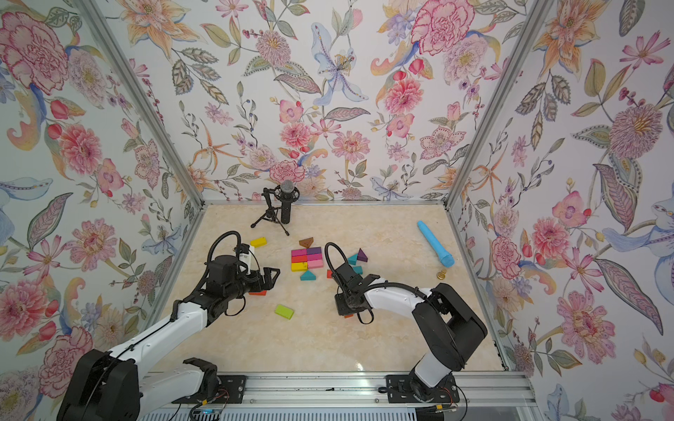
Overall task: Assemble a piece of candy with building blocks
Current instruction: Move the building block to the center of the board, then adjust the building block at the center of the board.
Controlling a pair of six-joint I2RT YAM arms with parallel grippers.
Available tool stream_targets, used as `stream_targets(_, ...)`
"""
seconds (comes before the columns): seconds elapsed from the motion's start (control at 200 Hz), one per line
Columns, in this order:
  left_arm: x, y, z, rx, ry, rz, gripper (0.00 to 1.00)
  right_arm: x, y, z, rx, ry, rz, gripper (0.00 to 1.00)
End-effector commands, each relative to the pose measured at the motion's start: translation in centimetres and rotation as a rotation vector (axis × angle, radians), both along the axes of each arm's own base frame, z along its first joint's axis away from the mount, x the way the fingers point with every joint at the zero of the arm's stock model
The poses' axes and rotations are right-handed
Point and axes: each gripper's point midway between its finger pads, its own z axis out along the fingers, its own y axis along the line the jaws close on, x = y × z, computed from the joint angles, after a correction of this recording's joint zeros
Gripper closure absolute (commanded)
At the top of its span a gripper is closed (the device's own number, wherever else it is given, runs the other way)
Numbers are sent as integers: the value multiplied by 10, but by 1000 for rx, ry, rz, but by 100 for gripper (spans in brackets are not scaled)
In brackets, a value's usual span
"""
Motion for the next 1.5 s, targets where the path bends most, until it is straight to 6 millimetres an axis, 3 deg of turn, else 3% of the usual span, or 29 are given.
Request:
stream_targets(0.0, 3, 0, 1, -19, -6, -2, 1, 31, -31, 19, 2, -77, -77, 69)
stream_targets(0.125, 5, -2, -1, -23, -3, -8, 1, 56, -46, 15, -10, -72, -93, 67)
stream_targets(0.32, 5, 0, -1, -15, -3, -1, 1, 72, -43, -3, 5, -43, -94, 65)
stream_targets(0.42, 5, 0, -2, -16, 2, 0, 1, 71, -42, -9, 4, -27, -93, 54)
stream_targets(0.53, 7, 0, -2, -23, 2, 2, 1, 63, -46, -8, 5, -27, -104, 32)
stream_targets(0.585, 7, 0, -3, -23, 4, 2, 1, 56, -48, -5, 17, -27, -110, 28)
stream_targets(0.876, 10, -3, 0, -35, -5, 0, 1, 18, -42, -4, 74, 10, -112, 29)
stream_targets(1.281, 6, 3, 4, -15, -17, 13, 1, 24, -1, -12, 83, 20, -33, 29)
stream_targets(1.496, 9, 2, 5, -17, -19, 12, 1, 25, 8, -12, 92, 19, -13, 29)
